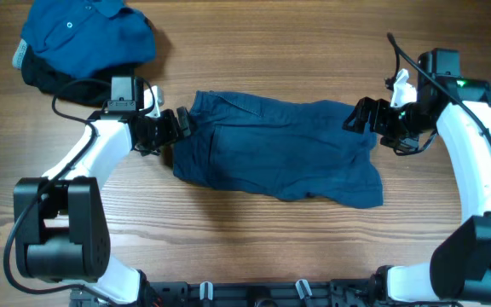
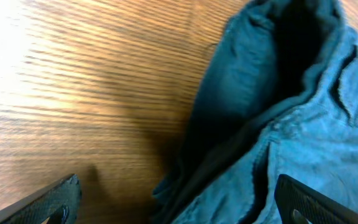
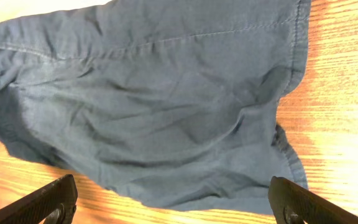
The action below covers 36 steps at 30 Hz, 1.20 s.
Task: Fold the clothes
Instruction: 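Lift and pull the shorts' sides outward with both grippers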
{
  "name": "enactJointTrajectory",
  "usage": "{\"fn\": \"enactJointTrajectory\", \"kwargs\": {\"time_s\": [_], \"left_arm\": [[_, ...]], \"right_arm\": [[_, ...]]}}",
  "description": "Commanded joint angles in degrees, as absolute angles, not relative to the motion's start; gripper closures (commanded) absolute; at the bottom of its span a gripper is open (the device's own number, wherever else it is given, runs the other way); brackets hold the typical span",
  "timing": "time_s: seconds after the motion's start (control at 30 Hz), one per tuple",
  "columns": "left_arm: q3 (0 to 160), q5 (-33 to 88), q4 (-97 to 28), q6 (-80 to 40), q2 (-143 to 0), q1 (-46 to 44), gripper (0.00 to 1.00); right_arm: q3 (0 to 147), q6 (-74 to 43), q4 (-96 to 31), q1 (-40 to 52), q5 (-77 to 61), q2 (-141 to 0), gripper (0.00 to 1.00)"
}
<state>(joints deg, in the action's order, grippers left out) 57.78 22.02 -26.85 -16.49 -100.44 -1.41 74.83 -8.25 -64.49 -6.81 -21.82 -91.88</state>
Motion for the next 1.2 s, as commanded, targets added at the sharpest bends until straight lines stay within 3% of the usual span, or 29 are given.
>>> {"fn": "enactJointTrajectory", "kwargs": {"time_s": [0.0, 0.63, 0.73, 0.93, 1.0, 1.17], "left_arm": [[58.1, 27.7, -26.3, -13.7, -103.5, -1.4, 0.00], [58.1, 37.1, -25.6, -13.9, -112.6, -4.9, 0.01], [58.1, 37.0, -25.9, -13.9, -112.9, -5.8, 0.15], [58.1, 37.0, -26.3, -13.9, -112.9, -5.3, 0.82], [58.1, 36.9, -26.3, -13.9, -112.9, -4.9, 0.96], [58.2, 36.3, -26.7, -13.9, -112.8, -3.3, 0.96]], "right_arm": [[75.8, -7.6, -65.3, -6.9, -23.7, -89.3, 0.01], [75.8, -7.7, -63.7, 0.7, -23.6, -89.4, 0.00], [75.8, -7.7, -63.7, 0.8, -23.6, -89.4, 0.00], [75.8, -7.6, -63.9, 0.8, -23.6, -89.4, 0.00], [75.8, -7.6, -63.9, 0.8, -23.6, -89.4, 0.01], [75.7, -7.7, -63.9, 0.8, -23.6, -89.4, 0.01]]}}
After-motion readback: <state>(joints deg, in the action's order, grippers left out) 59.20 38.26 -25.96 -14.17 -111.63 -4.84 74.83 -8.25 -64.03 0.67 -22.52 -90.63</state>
